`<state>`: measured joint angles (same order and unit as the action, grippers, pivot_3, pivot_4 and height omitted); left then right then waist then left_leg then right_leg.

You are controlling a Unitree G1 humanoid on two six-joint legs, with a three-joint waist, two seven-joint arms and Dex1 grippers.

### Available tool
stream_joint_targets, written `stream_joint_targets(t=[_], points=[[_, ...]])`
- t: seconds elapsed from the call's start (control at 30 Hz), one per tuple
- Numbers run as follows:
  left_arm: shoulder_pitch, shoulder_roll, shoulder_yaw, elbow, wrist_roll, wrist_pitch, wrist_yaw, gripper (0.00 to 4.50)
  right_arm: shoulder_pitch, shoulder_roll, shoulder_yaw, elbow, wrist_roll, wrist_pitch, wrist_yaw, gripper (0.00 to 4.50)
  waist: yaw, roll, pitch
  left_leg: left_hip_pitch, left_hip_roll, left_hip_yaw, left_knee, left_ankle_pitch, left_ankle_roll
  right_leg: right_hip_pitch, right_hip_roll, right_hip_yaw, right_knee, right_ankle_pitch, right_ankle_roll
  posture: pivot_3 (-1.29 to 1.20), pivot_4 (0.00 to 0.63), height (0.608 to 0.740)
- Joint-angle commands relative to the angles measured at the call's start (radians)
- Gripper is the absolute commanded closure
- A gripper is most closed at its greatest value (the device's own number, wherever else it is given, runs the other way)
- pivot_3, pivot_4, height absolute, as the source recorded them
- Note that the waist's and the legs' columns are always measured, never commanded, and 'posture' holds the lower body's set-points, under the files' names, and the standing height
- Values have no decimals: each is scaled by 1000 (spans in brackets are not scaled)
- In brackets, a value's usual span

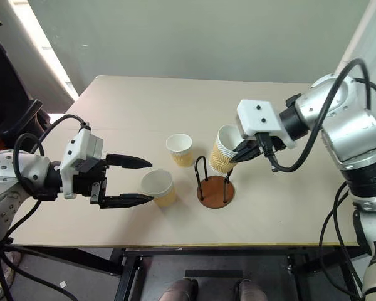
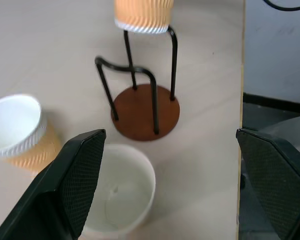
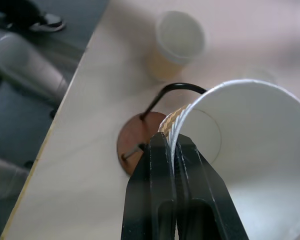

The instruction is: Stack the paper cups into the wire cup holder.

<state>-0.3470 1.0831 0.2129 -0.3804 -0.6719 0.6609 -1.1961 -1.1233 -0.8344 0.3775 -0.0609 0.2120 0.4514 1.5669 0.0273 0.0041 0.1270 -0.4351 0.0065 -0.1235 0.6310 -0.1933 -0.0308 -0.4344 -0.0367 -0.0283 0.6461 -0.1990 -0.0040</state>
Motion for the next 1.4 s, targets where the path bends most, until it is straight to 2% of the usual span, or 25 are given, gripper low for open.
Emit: stream_joint_targets(t=[0.03, 0.37, 0.47, 0.7, 0.83, 1.0, 1.1, 1.23, 1.4], points=[[24, 16, 58, -48, -17, -2, 8, 27, -38, 20, 4, 12, -25, -41, 18, 4500, 1, 0, 0, 0, 0, 0, 0, 0, 0, 0, 0, 0, 0, 0, 0, 0, 150, 740], [100, 29, 127, -99, -41, 25, 31, 27, -69, 90, 38, 108, -98, -154, 47, 4500, -2, 0, 0, 1, 0, 0, 0, -1, -2, 0, 0, 0, 1, 0, -2, 0, 150, 740], [107, 38, 132, -95, -36, 22, 34, 0, -78, 95, 51, 118, -104, -165, 47, 3960, -2, 0, 0, 1, 0, 0, 0, -1, -2, 0, 0, 0, 1, 0, -2, 0, 150, 740], [46, 73, 86, -44, -1, -30, -2, 0, -96, 117, 28, 145, -160, -174, 17, 1608, 0, 0, 0, 1, 0, 0, 0, -2, -4, 0, 0, 0, 1, 0, -3, 0, 150, 740], [-85, 117, 16, 98, 69, -103, -69, 0, -82, 135, -100, 110, -60, -25, -63, 242, 2, 0, 0, 0, 0, -1, 0, -2, -5, 0, 0, 0, 1, 0, -3, 0, 150, 740], [-228, 135, -146, 273, 199, -187, -165, 0, 10, 237, -254, -75, 169, 275, -217, 242, 0, 0, 0, 1, 0, -1, -2, -2, -6, -1, 0, 0, 1, 0, -4, 0, 150, 740], [-300, 109, -254, 323, 282, -233, -210, 0, 69, 264, -247, -180, 193, 347, -302, 242, -3, 0, 0, 0, 0, -1, -2, -2, -6, -2, 0, 0, 0, -1, -5, 0, 150, 740], [-410, 28, -357, 412, 366, -264, -232, 0, 106, 268, -227, -242, 210, 392, -365, 242, 2, 0, 0, -2, 0, -1, -1, -1, -6, -3, 0, 0, 0, 0, -4, 0, 150, 740], [-498, -74, -433, 536, 453, -306, -240, 0, 124, 249, -202, -269, 220, 412, -404, 242, 0, 0, 0, -1, 0, -1, -1, -1, -5, -3, -1, 0, 0, 2, -1, 0, 150, 740]])
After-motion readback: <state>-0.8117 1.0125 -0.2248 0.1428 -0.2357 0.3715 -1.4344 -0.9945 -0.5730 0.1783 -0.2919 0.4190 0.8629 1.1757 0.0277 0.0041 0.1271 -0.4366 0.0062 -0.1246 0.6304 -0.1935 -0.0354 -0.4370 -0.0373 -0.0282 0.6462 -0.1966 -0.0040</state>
